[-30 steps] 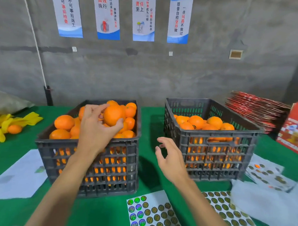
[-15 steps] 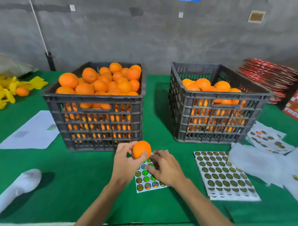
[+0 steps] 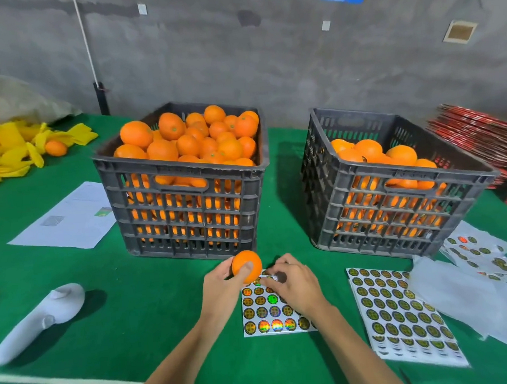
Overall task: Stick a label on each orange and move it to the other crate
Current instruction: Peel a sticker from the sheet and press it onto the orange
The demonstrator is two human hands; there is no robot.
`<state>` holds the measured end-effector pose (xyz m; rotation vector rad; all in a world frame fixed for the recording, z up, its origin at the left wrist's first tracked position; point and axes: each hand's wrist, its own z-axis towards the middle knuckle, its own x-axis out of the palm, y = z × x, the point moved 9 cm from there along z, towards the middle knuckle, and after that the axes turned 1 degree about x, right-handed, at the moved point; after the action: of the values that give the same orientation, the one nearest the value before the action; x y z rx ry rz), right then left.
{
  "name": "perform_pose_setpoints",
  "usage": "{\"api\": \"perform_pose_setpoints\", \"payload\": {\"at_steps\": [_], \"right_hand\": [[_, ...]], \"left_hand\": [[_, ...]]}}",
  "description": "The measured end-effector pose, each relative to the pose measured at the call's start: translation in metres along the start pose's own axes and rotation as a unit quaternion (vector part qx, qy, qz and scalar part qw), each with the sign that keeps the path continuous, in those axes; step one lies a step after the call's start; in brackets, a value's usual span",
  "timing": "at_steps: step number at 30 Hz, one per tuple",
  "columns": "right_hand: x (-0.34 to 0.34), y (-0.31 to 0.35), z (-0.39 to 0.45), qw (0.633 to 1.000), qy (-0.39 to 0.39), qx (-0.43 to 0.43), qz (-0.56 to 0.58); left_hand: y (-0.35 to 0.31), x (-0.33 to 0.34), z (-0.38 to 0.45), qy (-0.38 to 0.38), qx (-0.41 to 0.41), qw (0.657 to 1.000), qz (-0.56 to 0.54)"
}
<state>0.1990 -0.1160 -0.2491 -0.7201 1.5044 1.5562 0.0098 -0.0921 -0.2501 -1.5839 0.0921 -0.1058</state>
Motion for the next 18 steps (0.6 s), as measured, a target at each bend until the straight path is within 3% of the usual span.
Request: {"api": "perform_pose_setpoints", "payload": {"at_steps": [6, 12, 18], "right_hand": [[0.000, -0.011, 0.007, 0.993, -0.002, 0.052, 0.105], [-0.001, -0.008, 0.009, 1.000, 0.003, -0.015, -0.007], [0.001, -0.005, 0.014, 0.998, 0.019, -0.052, -0.039]], "left_hand": [[0.000, -0.001, 0.000, -0.019, 0.000, 1.000, -0.010], [0.003, -0.001, 0.002, -0.010, -0.007, 1.000, -0.013], [0.008, -0.002, 0.005, -0.012, -0.013, 1.000, -0.003]]}}
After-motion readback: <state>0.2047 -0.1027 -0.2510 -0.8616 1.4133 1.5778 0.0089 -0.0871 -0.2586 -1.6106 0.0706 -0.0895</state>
